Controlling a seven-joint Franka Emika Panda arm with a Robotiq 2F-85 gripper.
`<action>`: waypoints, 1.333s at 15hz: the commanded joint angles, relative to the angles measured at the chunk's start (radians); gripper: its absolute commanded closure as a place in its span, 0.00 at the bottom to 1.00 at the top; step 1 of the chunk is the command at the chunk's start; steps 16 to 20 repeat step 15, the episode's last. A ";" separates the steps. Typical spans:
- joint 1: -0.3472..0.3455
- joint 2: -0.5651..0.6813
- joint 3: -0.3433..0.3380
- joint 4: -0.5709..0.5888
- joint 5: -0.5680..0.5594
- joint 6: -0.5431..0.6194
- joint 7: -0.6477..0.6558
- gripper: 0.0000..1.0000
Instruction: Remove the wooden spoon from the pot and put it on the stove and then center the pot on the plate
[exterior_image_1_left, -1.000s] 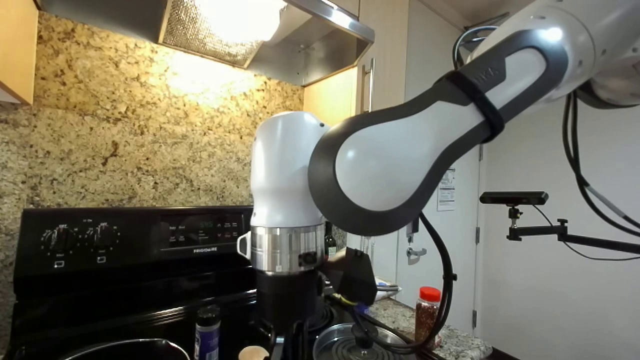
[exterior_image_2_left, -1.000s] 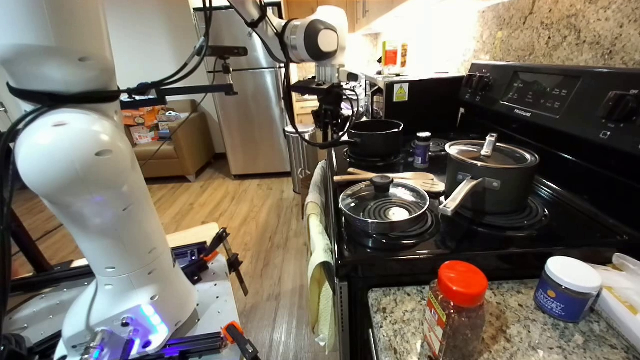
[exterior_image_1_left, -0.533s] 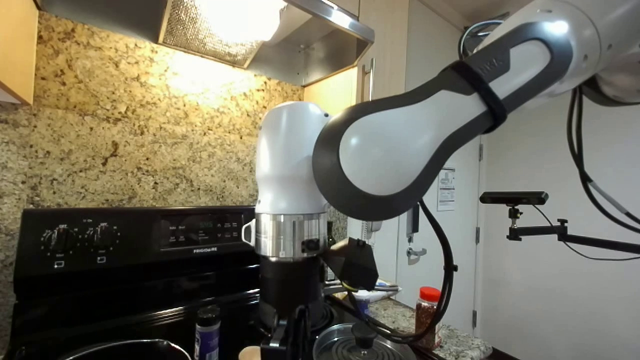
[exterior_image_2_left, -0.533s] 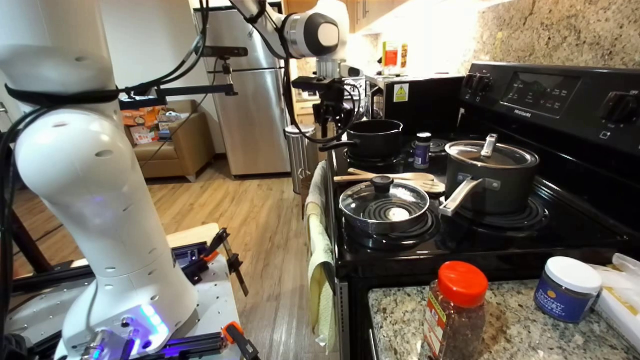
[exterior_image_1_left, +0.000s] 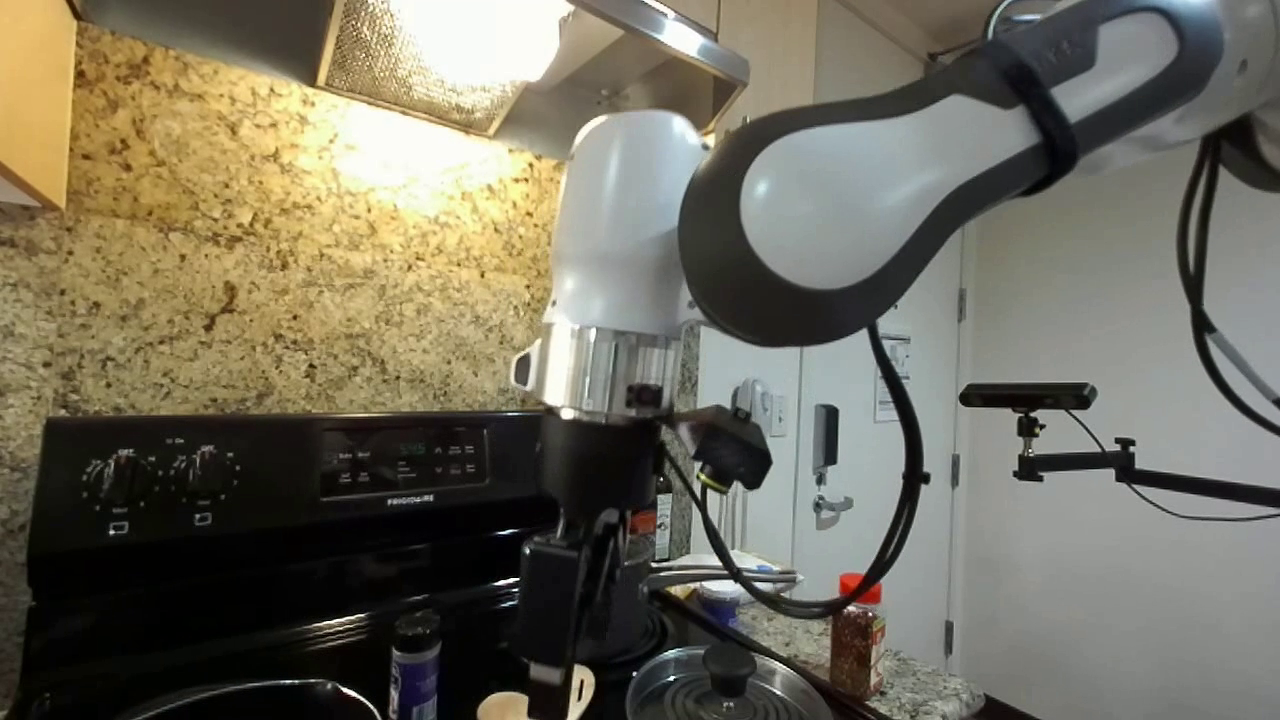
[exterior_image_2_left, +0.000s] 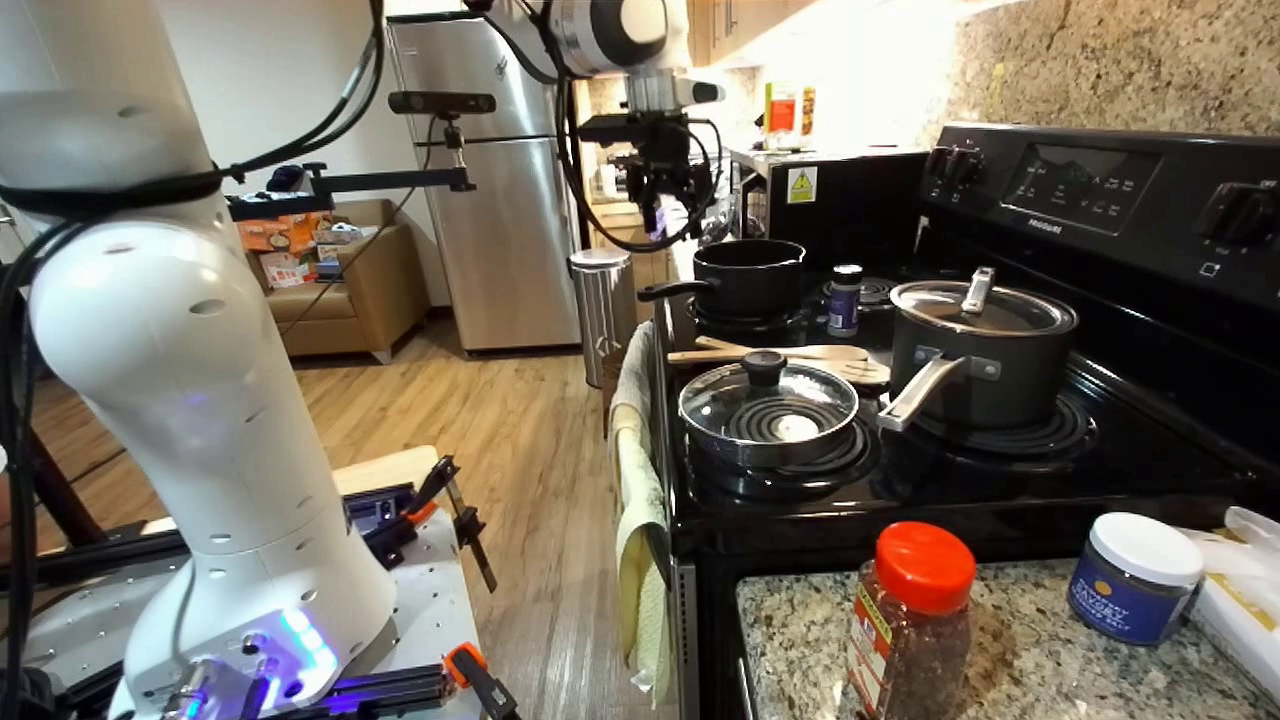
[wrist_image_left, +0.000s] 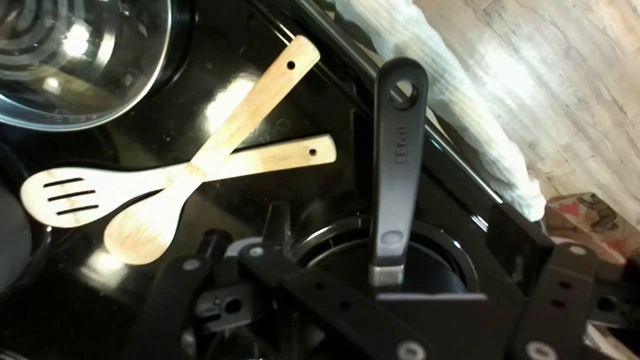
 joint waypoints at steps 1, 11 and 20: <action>-0.015 -0.193 0.010 -0.137 -0.064 0.051 0.152 0.00; -0.124 -0.714 0.017 -0.470 -0.004 -0.073 0.361 0.00; -0.149 -0.725 0.028 -0.465 0.010 -0.064 0.333 0.00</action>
